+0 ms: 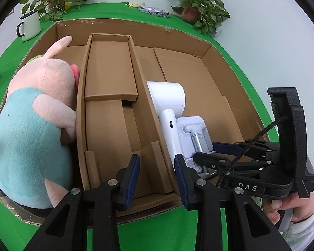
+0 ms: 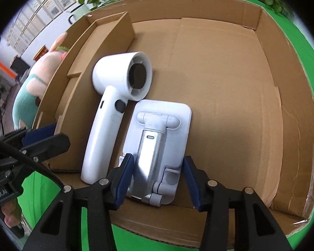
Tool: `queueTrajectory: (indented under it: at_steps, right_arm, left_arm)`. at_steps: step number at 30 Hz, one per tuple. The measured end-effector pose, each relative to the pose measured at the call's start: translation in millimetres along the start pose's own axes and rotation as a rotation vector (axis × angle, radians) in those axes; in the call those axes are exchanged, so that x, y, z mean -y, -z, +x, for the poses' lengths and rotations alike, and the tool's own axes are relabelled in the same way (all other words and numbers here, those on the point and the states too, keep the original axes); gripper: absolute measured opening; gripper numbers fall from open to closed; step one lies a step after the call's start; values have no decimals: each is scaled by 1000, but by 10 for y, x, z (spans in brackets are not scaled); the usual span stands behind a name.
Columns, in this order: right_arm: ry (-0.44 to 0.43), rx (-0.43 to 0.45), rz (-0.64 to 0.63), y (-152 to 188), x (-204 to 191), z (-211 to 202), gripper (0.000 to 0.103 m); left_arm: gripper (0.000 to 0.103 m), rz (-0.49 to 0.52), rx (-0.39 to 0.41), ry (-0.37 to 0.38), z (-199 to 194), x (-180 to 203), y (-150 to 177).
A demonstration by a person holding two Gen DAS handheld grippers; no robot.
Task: Organize objects
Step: 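Lower the phone stand next to the hair dryer in the box, then open the right gripper and move it to the white medicine box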
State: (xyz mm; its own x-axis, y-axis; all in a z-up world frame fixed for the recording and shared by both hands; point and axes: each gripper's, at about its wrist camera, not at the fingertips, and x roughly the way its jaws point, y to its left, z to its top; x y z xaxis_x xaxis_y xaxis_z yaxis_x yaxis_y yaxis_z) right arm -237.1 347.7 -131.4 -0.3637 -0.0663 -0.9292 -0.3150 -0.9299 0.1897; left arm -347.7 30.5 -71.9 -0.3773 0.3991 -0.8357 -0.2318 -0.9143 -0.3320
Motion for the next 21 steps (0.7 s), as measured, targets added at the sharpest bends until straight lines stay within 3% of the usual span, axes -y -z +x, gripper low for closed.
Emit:
queueTrajectory:
  at_steps: [17, 20, 21]
  right_arm:
    - [-26, -15, 61, -5, 184, -3, 48]
    - [-40, 7, 55, 28, 210, -22, 57]
    - [-40, 21, 51, 46, 213, -42, 68]
  left_arm:
    - [36, -30, -14, -28, -28, -12, 17]
    - [36, -33, -5, -30, -69, -5, 35]
    - [36, -29, 6, -34, -98, 7, 44]
